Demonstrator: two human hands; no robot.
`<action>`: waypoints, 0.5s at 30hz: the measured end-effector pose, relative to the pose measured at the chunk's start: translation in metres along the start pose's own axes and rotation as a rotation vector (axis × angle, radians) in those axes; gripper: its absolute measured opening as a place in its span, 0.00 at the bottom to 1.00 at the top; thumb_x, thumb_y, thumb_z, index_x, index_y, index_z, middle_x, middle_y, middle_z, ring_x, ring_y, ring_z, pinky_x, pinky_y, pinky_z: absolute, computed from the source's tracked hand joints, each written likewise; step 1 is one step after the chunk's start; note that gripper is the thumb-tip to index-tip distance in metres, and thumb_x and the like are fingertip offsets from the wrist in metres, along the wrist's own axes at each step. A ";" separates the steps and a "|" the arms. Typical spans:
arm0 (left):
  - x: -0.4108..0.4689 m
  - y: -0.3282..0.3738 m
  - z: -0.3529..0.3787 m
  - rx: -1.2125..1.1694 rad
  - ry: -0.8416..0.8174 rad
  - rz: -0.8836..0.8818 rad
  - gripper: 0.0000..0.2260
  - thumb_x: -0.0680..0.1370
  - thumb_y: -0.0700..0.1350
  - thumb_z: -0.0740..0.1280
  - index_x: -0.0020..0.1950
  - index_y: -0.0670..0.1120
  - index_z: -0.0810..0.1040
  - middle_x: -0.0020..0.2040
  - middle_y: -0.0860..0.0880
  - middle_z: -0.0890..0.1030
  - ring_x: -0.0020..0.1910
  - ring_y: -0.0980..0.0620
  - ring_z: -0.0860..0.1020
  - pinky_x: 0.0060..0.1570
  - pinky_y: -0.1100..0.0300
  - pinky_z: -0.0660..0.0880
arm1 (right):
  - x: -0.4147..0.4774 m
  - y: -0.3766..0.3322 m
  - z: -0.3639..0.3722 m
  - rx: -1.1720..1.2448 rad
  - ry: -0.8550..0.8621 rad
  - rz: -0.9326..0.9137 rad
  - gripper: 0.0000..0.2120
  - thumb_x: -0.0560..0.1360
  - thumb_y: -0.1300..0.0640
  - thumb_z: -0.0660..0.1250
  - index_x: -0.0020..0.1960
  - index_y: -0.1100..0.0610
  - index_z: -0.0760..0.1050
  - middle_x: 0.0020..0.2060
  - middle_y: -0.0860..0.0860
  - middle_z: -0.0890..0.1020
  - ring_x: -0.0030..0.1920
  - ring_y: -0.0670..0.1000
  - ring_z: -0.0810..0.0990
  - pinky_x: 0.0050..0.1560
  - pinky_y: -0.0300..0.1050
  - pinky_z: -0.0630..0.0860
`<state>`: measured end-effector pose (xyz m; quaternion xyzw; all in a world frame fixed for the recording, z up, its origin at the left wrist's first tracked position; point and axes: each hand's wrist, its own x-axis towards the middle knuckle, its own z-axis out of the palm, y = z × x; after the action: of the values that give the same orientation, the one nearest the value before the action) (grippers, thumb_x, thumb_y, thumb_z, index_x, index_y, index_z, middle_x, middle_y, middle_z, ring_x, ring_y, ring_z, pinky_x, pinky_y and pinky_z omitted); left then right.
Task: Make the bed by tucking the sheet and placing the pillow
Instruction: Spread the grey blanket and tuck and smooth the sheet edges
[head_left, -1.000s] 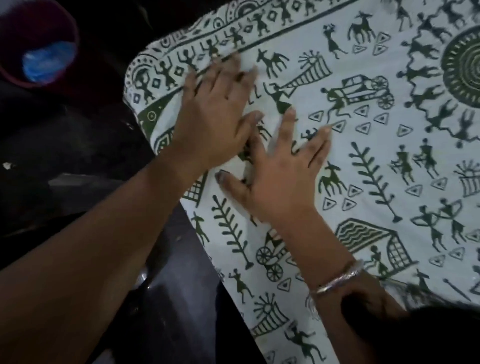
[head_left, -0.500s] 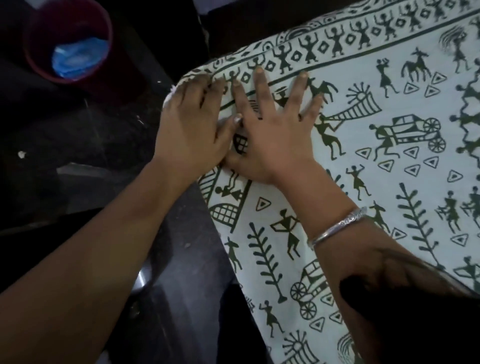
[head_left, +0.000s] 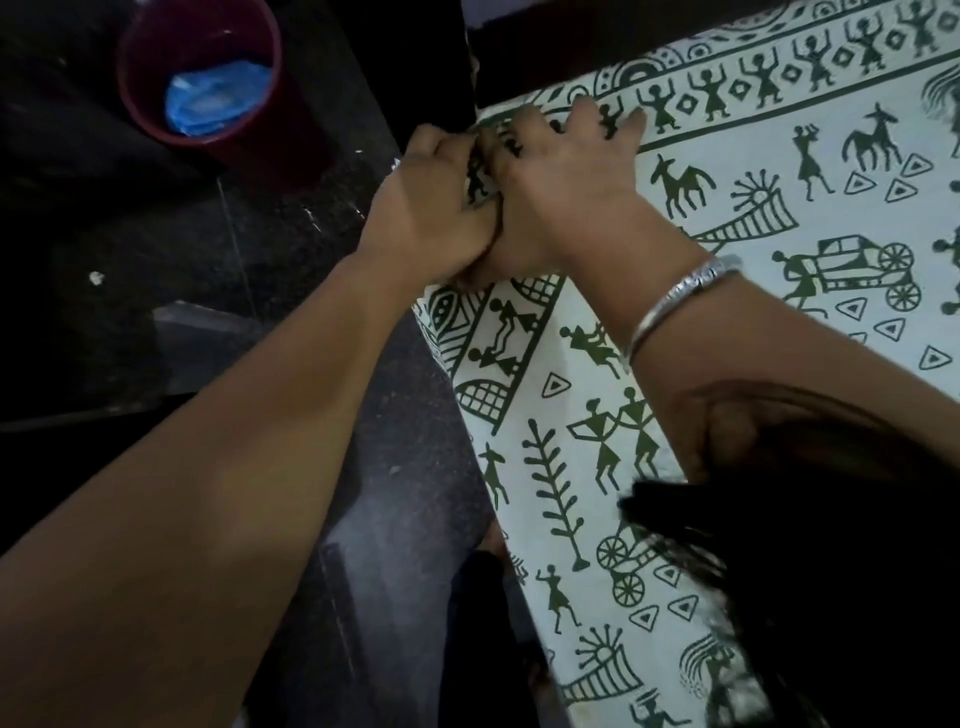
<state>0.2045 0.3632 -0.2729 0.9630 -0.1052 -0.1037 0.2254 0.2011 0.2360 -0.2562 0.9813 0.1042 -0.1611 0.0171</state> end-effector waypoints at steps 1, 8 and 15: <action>0.002 0.000 -0.001 0.001 -0.009 -0.016 0.23 0.75 0.52 0.61 0.69 0.45 0.69 0.65 0.43 0.68 0.59 0.43 0.73 0.54 0.57 0.69 | 0.004 -0.002 -0.004 -0.046 -0.021 0.004 0.57 0.55 0.22 0.65 0.76 0.47 0.54 0.74 0.51 0.58 0.71 0.65 0.54 0.65 0.76 0.49; -0.004 0.002 0.002 0.076 -0.001 0.025 0.24 0.77 0.49 0.61 0.71 0.42 0.65 0.66 0.41 0.67 0.57 0.41 0.73 0.56 0.49 0.71 | 0.007 -0.003 -0.003 -0.037 -0.041 -0.001 0.47 0.64 0.32 0.68 0.76 0.48 0.54 0.74 0.52 0.55 0.72 0.65 0.52 0.66 0.76 0.47; -0.024 0.013 0.008 0.338 0.046 0.048 0.30 0.78 0.53 0.55 0.76 0.42 0.53 0.76 0.44 0.57 0.75 0.44 0.54 0.72 0.42 0.46 | -0.014 0.012 0.022 0.175 0.073 -0.089 0.49 0.66 0.41 0.65 0.77 0.51 0.40 0.77 0.55 0.47 0.75 0.64 0.41 0.71 0.66 0.38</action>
<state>0.1776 0.3546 -0.2705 0.9865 -0.1388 -0.0571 0.0648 0.1839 0.2198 -0.2728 0.9787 0.1336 -0.1341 -0.0797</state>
